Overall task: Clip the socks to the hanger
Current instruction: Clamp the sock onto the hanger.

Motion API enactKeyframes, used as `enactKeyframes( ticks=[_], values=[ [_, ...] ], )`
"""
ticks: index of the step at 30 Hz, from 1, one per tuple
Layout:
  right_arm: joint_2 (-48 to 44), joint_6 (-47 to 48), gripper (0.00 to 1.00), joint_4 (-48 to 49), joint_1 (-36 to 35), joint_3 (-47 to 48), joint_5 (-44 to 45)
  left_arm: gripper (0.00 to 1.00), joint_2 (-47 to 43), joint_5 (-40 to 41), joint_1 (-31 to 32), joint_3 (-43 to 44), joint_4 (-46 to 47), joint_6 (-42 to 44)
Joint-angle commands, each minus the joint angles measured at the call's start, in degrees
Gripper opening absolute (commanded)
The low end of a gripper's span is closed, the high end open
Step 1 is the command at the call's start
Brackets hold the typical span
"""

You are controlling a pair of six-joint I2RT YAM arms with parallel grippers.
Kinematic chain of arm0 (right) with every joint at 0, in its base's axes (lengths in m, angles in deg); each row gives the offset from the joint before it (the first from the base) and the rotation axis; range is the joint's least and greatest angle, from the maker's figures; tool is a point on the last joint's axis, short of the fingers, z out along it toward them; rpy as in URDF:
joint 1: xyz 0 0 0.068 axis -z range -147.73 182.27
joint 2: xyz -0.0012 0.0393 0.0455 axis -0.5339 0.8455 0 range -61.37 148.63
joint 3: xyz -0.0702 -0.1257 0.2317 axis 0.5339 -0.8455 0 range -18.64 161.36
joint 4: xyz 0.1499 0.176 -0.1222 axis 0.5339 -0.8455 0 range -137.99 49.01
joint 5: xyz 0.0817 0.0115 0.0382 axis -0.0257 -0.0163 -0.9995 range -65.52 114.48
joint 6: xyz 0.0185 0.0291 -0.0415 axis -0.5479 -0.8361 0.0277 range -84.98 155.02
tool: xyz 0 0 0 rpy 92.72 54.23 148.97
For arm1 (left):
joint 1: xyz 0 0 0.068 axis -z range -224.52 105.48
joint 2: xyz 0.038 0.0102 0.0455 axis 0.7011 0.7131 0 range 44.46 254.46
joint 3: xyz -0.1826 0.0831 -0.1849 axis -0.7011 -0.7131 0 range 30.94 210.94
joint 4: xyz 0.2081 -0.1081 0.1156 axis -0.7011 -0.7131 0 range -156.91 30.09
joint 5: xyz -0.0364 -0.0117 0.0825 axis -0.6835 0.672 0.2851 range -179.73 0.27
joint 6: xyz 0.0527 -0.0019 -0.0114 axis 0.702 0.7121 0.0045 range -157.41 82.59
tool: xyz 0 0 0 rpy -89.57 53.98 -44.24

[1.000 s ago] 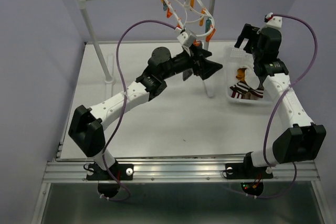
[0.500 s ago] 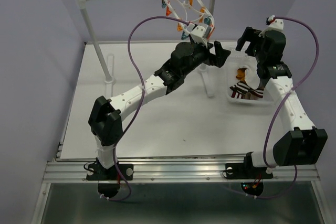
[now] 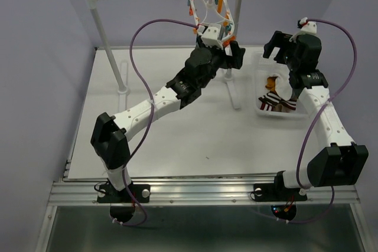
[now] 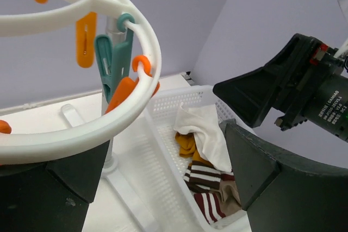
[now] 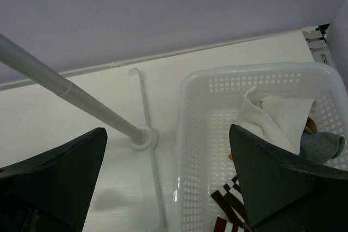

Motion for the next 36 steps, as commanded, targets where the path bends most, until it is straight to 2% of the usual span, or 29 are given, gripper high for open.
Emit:
enactKeyframes(
  ticks=[1, 8, 15, 20, 26, 32, 36],
  values=[
    [-2.3, -0.3, 1.00, 2.1, 0.2, -0.4, -1.4, 0.99, -3.4, 4.9, 0.7, -0.4, 3.7, 1.2],
    [-3.0, -0.1, 1.00, 2.2, 0.2, -0.7, -2.2, 0.99, -5.1, 13.3, 2.6, -0.2, 3.6, 9.5],
    [-1.7, -1.2, 1.00, -0.7, 0.2, 0.1, -1.4, 0.99, -6.7, 10.8, 3.2, -0.6, -0.4, 10.8],
    [-0.9, -2.5, 1.00, -1.8, 0.2, 0.3, -1.5, 0.99, -10.8, 10.5, 4.2, -4.9, -1.4, 10.3],
    [0.3, -5.1, 1.00, -5.9, 0.8, -0.3, 3.4, 0.99, -15.8, 9.9, 4.5, -10.5, -0.8, 9.4],
    [4.4, -6.9, 1.00, -9.9, 4.9, -1.2, 8.6, 0.99, -16.4, 8.0, 4.4, -11.4, -0.4, 10.4],
    [8.8, -4.7, 1.00, -11.0, 5.4, -1.4, 13.3, 0.99, -16.3, 9.0, 4.5, -11.5, -0.3, 10.8]
  ],
)
